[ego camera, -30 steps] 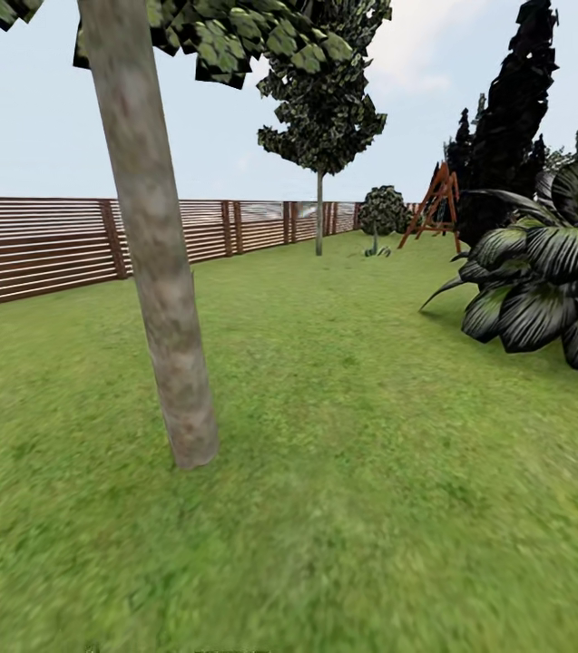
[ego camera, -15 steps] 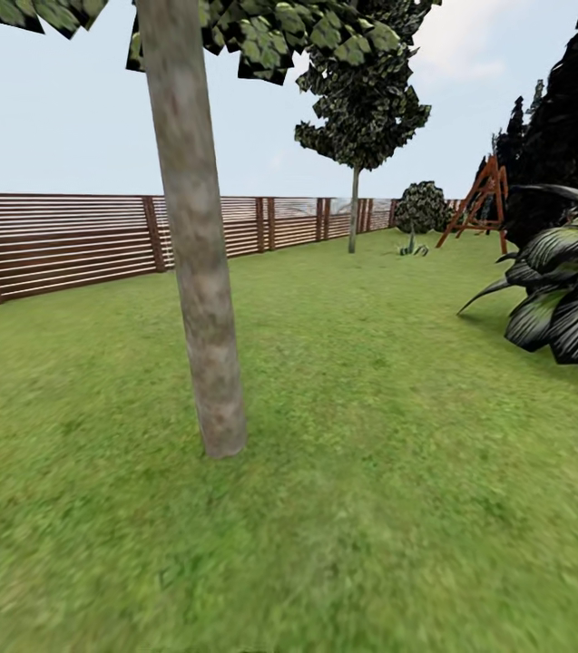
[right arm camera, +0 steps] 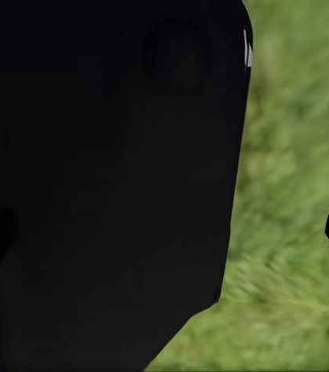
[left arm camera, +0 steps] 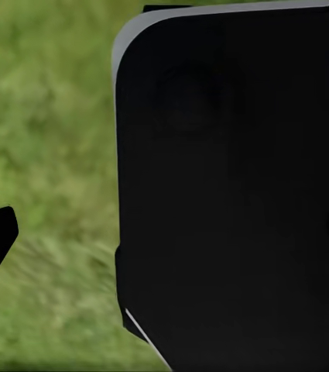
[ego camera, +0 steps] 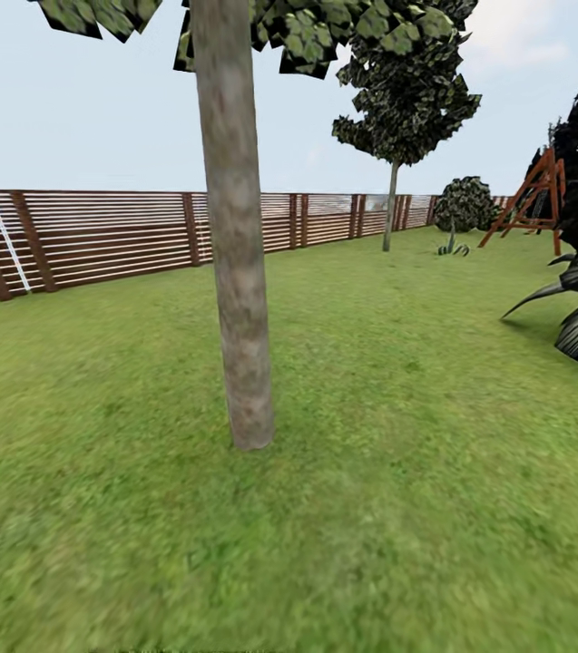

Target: Take the three Easter eggs out of the wicker basket on the lawn in the garden, then place them on the lawn next to a single tree (choose any tree) so that all three eggs are next to the same tree and none are left in the basket.

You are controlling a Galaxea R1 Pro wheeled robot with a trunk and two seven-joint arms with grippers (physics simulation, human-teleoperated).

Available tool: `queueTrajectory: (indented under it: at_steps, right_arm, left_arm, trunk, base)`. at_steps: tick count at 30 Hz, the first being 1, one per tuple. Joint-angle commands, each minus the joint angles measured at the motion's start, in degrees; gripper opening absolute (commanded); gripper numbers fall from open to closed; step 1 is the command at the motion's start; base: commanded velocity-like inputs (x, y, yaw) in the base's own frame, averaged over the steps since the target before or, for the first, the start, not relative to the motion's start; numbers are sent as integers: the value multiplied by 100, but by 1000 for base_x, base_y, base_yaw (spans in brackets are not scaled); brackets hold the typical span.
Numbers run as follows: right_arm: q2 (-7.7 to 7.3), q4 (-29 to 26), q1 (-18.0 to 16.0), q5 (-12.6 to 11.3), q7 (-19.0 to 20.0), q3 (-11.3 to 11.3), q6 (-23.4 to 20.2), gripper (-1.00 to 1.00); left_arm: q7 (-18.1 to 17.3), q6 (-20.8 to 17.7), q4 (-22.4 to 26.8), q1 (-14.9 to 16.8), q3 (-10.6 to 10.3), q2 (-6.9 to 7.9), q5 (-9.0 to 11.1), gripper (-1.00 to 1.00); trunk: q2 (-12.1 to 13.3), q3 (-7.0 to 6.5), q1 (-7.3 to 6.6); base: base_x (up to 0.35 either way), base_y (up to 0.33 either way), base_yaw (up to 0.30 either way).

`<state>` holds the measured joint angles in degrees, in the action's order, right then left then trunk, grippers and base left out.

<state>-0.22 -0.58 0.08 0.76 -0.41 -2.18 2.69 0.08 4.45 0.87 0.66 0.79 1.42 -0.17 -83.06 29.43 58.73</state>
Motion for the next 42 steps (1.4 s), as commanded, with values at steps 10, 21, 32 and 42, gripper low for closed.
queueTrajectory:
  at_steps: [10,21,32,42]
  right_arm:
    - [4,-3,1,19,-3,-20,12,100]
    - [6,1,1,20,-5,-24,12,100]
    - [13,5,1,20,-10,-26,12,100]
    - [29,4,1,20,-8,-27,12,100]
  left_arm:
    - [1,21,-8,5,1,4,-9,100]
    - [1,21,-8,5,7,0,-10,100]
    - [1,21,-8,5,1,7,-10,100]
    - [1,21,-8,5,7,2,-10,100]
  trunk:
    - [-2,46,0]
    - [-2,91,0]
    - [-2,136,0]
    - [-2,176,0]
  base:
    - [0,0,244]
    - [0,0,244]
    - [0,0,244]
    - [0,0,244]
